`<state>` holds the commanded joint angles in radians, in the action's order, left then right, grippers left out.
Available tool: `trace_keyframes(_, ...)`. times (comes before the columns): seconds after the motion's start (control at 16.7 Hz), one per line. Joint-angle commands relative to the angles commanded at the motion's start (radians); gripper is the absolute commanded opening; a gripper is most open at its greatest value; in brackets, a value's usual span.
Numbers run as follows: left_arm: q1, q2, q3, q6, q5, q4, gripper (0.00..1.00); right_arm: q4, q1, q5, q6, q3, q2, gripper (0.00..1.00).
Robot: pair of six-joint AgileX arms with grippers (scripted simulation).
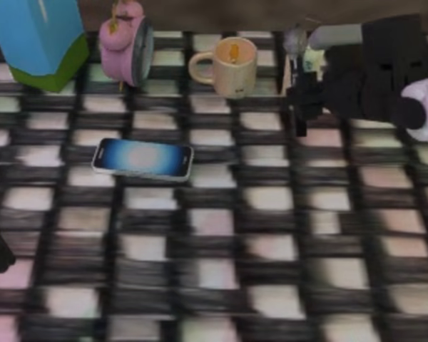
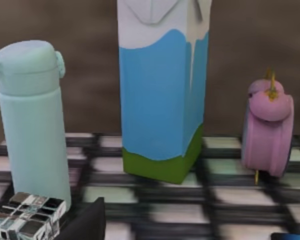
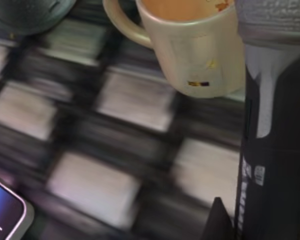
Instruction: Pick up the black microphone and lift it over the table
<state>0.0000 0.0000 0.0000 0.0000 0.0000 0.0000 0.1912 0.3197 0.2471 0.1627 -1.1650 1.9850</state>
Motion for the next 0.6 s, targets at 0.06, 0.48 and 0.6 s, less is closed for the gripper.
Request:
trace_keyframes(0.06, 0.0, 0.0, 0.0, 0.0, 0.0, 0.0, 1.0, 0.097, -0.001, 0.029, -0.019, 0.029, -0.021, 0.0)
trace_keyframes(0.48, 0.0, 0.0, 0.0, 0.0, 0.0, 0.0, 1.0, 0.577, -0.008, 0.188, -0.129, 0.173, -0.173, 0.0)
trace_keyframes(0.6, 0.0, 0.0, 0.0, 0.0, 0.0, 0.0, 1.0, 0.621, -0.009, 0.206, -0.143, 0.187, -0.196, 0.0)
